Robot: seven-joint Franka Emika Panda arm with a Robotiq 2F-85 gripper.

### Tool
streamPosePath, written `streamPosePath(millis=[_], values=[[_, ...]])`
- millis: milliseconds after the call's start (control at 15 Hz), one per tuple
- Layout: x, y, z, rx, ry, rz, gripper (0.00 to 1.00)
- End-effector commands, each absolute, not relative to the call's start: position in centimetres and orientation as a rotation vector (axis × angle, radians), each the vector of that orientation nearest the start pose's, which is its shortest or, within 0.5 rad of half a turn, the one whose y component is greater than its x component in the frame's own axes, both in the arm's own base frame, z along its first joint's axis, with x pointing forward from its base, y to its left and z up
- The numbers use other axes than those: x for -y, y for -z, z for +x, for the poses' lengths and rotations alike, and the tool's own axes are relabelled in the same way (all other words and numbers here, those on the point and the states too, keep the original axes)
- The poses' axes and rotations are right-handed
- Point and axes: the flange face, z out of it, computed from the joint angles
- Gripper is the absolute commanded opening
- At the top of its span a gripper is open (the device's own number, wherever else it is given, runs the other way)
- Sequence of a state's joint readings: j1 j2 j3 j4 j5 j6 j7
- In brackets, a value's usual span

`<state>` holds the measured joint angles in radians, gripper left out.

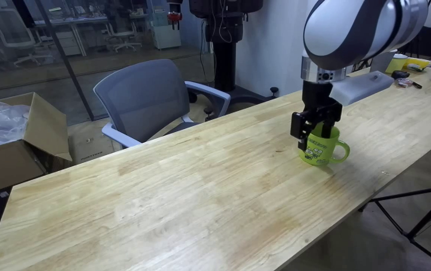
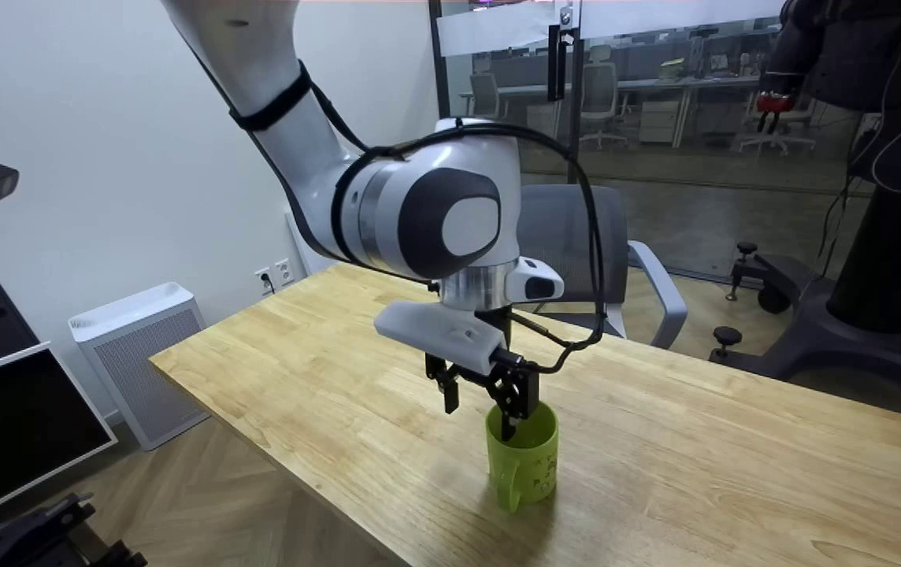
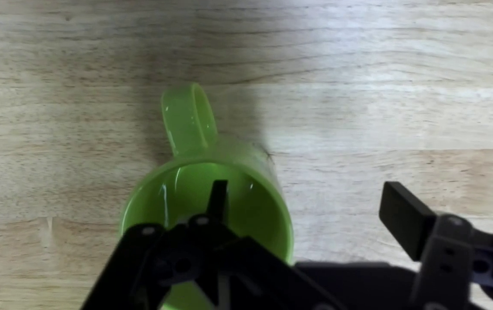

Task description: Pick up the cup and move it to the right twice.

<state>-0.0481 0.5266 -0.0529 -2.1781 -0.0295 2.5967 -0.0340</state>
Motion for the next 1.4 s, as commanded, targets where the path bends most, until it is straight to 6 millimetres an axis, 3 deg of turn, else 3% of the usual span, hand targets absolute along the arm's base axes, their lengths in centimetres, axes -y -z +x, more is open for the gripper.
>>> streamPosePath(millis=[0, 600, 1333], values=[[5.6, -13.1, 53.7, -0.045, -0.154, -3.149, 0.6], [6.1, -12.9, 53.8, -0.034, -0.229, -3.172, 0.01], [7.4, -16.8, 56.4, -0.071, -0.189, -3.168, 0.02]])
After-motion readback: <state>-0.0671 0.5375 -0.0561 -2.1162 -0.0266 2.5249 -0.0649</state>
